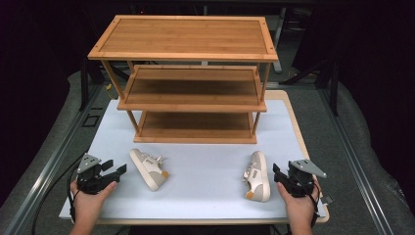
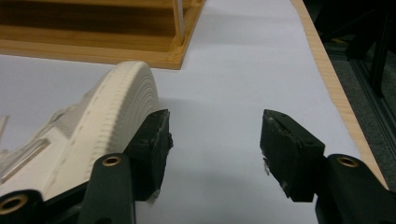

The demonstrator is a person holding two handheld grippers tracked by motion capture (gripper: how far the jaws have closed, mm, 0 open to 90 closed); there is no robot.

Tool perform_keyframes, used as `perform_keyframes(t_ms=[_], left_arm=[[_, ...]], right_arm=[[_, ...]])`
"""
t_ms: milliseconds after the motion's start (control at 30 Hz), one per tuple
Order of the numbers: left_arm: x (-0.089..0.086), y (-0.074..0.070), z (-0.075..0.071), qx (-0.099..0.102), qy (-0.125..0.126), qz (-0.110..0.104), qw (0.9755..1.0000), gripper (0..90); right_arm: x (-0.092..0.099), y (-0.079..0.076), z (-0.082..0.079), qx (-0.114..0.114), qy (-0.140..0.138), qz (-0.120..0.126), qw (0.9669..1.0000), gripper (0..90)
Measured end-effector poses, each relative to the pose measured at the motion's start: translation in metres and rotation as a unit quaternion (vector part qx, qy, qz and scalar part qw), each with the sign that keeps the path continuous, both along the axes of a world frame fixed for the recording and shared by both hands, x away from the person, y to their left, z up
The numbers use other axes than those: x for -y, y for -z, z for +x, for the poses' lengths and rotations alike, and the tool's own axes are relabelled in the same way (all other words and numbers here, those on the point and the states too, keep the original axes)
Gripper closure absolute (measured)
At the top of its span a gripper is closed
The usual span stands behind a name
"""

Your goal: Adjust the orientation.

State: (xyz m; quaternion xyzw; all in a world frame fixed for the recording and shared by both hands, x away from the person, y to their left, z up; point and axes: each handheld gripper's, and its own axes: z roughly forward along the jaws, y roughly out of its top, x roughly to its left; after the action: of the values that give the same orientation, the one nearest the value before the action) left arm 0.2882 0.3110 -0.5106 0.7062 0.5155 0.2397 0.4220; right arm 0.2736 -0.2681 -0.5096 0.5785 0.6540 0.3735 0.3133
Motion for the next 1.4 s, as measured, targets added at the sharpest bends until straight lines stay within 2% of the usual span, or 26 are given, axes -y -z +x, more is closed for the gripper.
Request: perform_keyframes(t_ms=[100,200,267,300,333,400,500,600,667,833,933,1000,1033,1133,1267,1400], left_arm=[[0.005,0.001,0.002,-0.001,0.016,0.008,0.9998,43.1],[0.01,0.003,0.005,-0.003,0.027,0.017,0.9995,44.9],[0.012,0.005,0.007,-0.007,0.027,0.021,0.9994,45.5],[0.012,0.005,0.006,-0.007,0.026,0.02,0.9994,45.4],[0.013,0.004,0.006,-0.007,0.024,0.019,0.9995,45.1],[0.013,0.002,0.004,-0.007,0.025,0.014,0.9996,44.3],[0.013,0.001,0.003,-0.007,0.02,0.002,0.9998,44.1],[0.014,-0.001,0.001,0.003,0.034,-0.01,0.9994,47.8],[0.016,-0.002,0.0,0.003,0.041,-0.014,0.999,49.6],[0.022,-0.005,-0.002,0.006,0.047,-0.007,0.9989,48.6],[0.025,-0.008,-0.003,0.015,0.041,-0.026,0.9987,48.1],[0.027,-0.009,-0.003,0.012,0.039,-0.025,0.9988,48.0],[0.03,-0.01,-0.002,0.008,0.043,-0.015,0.9989,48.1],[0.036,-0.011,-0.002,0.004,0.046,-0.011,0.9989,46.5],[0.04,-0.013,-0.002,0.009,0.045,-0.012,0.9989,45.2],[0.044,-0.018,-0.004,0.022,0.052,0.004,0.9984,49.5]], right_arm=[[-0.002,-0.004,-0.005,0.009,-0.01,0.0,0.9999,42.3],[-0.002,-0.006,-0.003,0.029,-0.024,-0.003,0.9993,42.3],[-0.002,-0.006,0.0,0.04,-0.018,-0.016,0.9989,42.5],[-0.001,-0.005,0.002,0.038,-0.01,-0.02,0.999,42.7],[0.0,-0.003,0.004,0.039,-0.013,-0.004,0.9992,42.7],[0.001,-0.001,0.005,0.036,-0.012,0.009,0.9992,42.9],[0.0,-0.002,0.003,0.038,-0.015,0.005,0.9992,42.9],[0.0,-0.004,0.002,0.041,-0.01,0.005,0.9991,42.9],[0.0,-0.004,0.002,0.043,-0.01,0.004,0.999,43.1],[-0.001,-0.002,0.005,0.039,-0.01,0.005,0.9992,43.1],[-0.003,-0.002,0.005,0.041,-0.013,0.005,0.9991,42.9],[-0.003,-0.002,0.005,0.042,-0.012,0.006,0.999,42.9],[-0.004,-0.002,0.004,0.042,-0.013,0.006,0.999,42.5],[-0.003,-0.002,0.004,0.042,-0.014,0.006,0.999,42.4],[-0.002,-0.001,0.003,0.042,-0.01,0.011,0.999,42.2],[0.0,-0.001,0.003,0.039,-0.008,0.016,0.9991,42.1]])
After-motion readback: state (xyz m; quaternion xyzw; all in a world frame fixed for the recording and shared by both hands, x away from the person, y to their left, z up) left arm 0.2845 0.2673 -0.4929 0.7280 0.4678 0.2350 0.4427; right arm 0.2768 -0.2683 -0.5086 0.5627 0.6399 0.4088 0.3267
